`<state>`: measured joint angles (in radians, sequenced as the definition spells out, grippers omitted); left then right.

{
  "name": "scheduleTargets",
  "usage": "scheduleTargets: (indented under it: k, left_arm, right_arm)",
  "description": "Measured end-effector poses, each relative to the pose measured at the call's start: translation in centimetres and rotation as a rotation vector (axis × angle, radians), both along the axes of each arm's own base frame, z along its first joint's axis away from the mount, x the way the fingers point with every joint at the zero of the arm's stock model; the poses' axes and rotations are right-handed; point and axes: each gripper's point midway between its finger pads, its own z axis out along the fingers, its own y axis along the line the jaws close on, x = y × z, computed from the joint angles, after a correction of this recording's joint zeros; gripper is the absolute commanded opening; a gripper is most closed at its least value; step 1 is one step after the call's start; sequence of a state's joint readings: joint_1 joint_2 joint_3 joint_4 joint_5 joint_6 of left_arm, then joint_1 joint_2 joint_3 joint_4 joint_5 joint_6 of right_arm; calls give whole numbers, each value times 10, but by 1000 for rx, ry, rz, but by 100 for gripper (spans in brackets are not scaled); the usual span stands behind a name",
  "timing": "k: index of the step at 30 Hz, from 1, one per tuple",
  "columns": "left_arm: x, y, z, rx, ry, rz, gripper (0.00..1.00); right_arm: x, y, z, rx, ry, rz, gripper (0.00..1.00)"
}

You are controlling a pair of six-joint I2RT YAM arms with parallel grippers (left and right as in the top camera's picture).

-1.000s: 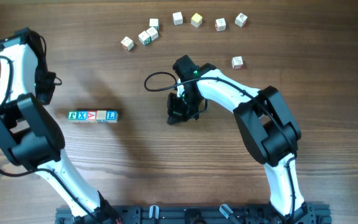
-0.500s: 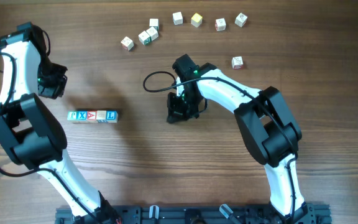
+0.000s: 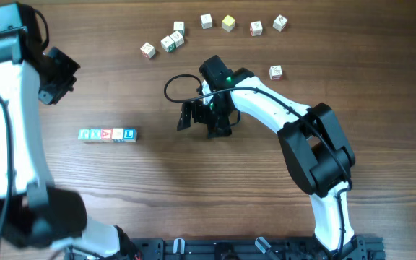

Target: Form a horizontal line

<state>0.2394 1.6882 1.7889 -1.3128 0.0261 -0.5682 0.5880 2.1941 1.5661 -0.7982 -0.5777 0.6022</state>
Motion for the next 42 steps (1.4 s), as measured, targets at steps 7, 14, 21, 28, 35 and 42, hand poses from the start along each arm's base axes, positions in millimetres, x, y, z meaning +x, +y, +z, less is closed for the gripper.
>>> scheduleTargets:
  k: [7, 14, 21, 28, 35, 42]
  left_arm:
    - [-38, -37, 92, 31, -278, -165, 4]
    - [-89, -67, 157, 47, -514, -289, 4]
    - [-145, -94, 201, 84, -709, -409, 4]
    - [-202, -146, 222, 87, -881, -712, 9]
    - [-210, -178, 204, 62, -865, -970, 55]
    - [-202, -167, 185, 137, -784, -953, 100]
  right_arm:
    - [-1, -59, 0, -316, -65, -24, 100]
    - [28, -99, 140, -347, -492, -143, 100]
    - [-7, -154, 266, -311, -780, -275, 99]
    - [-60, -217, 288, -455, -786, -345, 100]
    - [-111, -260, 309, -494, -821, -508, 100]
    - [-135, -274, 326, -406, -882, -627, 100]
